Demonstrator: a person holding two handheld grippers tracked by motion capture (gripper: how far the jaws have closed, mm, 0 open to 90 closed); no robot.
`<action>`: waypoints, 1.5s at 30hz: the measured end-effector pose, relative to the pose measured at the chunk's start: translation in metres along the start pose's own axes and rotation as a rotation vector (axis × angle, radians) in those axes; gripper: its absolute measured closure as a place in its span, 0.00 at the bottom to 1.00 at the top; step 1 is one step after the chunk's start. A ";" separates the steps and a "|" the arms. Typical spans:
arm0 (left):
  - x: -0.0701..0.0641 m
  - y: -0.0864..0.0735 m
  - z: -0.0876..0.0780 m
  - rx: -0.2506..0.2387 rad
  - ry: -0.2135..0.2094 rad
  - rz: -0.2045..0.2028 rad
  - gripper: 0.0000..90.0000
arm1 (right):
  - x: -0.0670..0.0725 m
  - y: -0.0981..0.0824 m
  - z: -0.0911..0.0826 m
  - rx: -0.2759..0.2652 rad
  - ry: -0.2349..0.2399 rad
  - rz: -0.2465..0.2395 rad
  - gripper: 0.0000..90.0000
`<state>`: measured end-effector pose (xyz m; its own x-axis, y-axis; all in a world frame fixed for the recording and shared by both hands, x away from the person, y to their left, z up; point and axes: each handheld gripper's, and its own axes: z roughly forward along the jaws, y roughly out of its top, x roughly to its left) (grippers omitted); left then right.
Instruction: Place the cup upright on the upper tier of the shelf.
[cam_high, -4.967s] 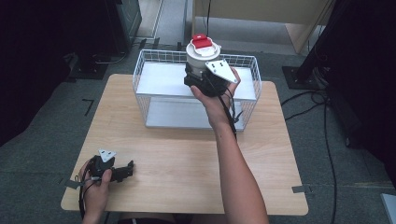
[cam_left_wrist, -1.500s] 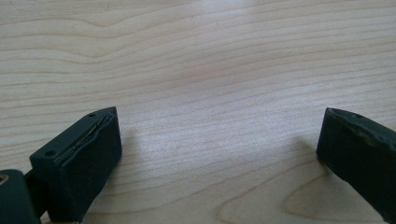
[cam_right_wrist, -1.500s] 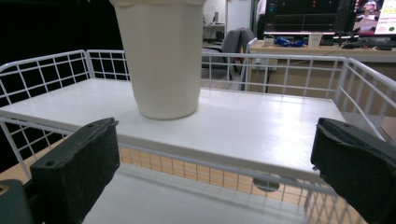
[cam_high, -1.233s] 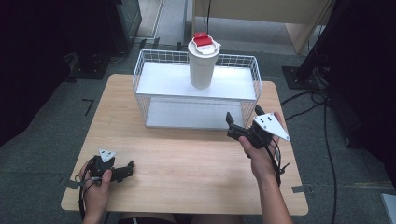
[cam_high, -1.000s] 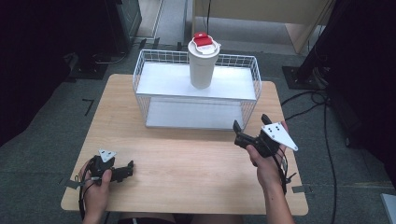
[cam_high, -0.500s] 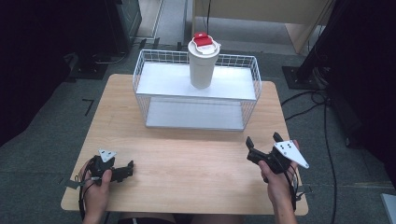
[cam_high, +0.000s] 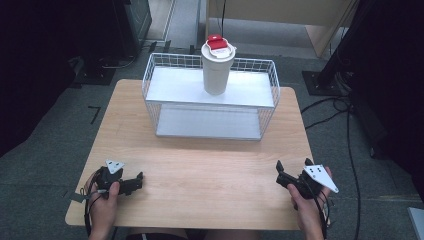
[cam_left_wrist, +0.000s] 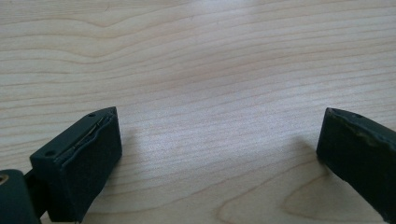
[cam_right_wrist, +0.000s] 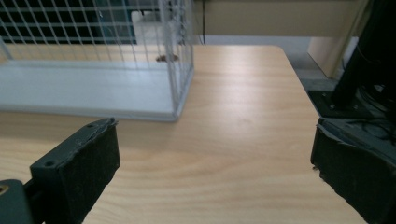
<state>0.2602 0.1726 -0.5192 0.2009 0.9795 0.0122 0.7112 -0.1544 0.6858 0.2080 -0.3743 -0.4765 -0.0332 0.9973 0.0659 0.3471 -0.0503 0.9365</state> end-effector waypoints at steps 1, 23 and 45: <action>0.000 0.000 0.000 0.000 0.001 0.001 0.01 | -0.002 -0.002 0.000 0.005 -0.006 0.000 0.01; 0.000 0.000 0.000 0.001 0.000 0.001 0.01 | -0.043 -0.047 -0.006 0.270 -0.106 -0.012 0.01; 0.000 0.000 0.000 0.001 0.001 0.001 0.00 | -0.044 -0.051 -0.002 0.427 -0.055 -0.014 0.00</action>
<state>0.2602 0.1727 -0.5192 0.2014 0.9794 0.0135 0.7113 -0.1558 0.6854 0.1900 -0.4160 -0.5268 0.0057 0.9997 0.0250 0.7039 -0.0218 0.7100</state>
